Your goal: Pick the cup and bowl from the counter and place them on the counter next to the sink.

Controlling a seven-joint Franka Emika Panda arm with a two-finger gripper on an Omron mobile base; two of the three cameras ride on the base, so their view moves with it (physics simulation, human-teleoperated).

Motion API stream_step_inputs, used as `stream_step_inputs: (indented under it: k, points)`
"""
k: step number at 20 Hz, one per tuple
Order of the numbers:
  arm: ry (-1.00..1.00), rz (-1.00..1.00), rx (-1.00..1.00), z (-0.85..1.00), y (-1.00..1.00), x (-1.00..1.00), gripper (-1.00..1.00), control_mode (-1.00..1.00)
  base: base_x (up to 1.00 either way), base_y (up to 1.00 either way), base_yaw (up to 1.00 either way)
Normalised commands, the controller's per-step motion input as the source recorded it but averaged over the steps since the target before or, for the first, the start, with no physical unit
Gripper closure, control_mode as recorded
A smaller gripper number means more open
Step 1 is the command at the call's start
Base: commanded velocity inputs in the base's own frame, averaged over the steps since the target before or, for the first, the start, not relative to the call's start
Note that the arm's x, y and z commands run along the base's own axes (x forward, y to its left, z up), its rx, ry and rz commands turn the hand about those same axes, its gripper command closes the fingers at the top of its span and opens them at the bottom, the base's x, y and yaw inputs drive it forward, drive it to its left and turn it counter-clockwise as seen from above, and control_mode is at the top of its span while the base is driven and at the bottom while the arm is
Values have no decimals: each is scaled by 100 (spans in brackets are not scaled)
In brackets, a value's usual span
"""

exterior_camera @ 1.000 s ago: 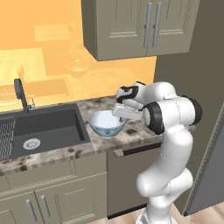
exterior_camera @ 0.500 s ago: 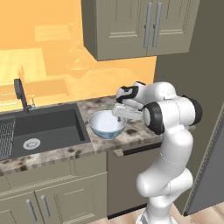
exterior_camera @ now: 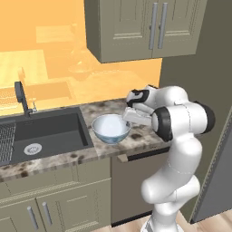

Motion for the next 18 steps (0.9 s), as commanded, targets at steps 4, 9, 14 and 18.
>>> stream_step_inputs:
  k: [4,9,14,18]
  points:
    - [-7,-5,0,28,-29,-49,-100,-100,0,0,0]
    - [-27,0,0,68,-1,-29,-100,-100,0,0,0]
    - [-24,0,0,61,0,-38,-100,-100,0,0,0]
    - [-15,0,0,44,-2,-95,-100,-100,0,0,0]
